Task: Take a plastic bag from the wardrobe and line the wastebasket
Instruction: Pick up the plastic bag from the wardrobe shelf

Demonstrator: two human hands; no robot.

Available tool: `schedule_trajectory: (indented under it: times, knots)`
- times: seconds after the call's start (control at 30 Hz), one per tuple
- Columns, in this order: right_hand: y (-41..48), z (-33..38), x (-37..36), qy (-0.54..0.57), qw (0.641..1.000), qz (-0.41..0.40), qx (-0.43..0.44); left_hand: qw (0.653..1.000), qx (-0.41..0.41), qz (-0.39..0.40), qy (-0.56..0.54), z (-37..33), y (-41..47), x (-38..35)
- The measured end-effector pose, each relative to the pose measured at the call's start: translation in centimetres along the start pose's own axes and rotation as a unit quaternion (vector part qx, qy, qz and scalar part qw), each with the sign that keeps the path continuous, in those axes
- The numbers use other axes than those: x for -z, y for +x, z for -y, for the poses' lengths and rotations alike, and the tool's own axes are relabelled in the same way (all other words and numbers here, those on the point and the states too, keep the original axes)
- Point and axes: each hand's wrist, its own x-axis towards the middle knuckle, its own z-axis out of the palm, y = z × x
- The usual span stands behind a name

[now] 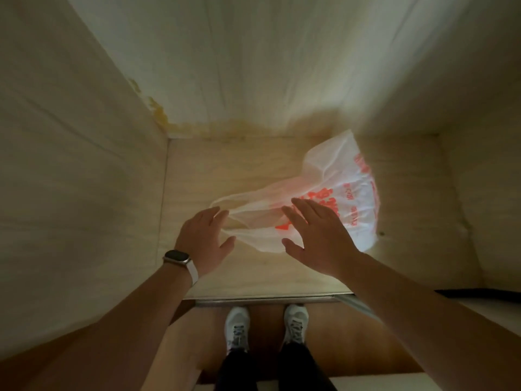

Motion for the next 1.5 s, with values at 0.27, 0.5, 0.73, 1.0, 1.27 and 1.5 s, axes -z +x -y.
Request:
schedule_trajectory:
  times: [0.27,0.5,0.73,1.0,1.27,1.5]
  knots:
    - [5.4,-1.8,-9.2,-0.013,1.0,0.009,-0.011,0.996,0.047,0.071,0.008,4.4,6.6,-9.9]
    - [6.3,-2.8,-13.2,-0.002,0.999,0.033,-0.037,0.999,0.001,-0.006,-0.036,5.4,6.6,-14.0]
    - [5.9,-2.9,-15.1,0.018,0.997,0.052,-0.052,0.989,-0.013,-0.132,-0.059,4.9,7.1,-14.6]
    - [5.1,-2.4,-15.5,0.032,0.998,0.024,-0.056,0.938,0.109,-0.045,-0.326,1.7,6.5,-13.0]
    - [4.8,-2.6,-16.6,0.041,0.998,-0.009,-0.055,0.961,0.047,-0.062,-0.267,0.5,7.0,-14.8]
    - [4.1,-2.6,-15.9,0.047,0.997,-0.04,-0.051,0.951,0.086,-0.053,-0.292,-0.3,6.3,-14.2]
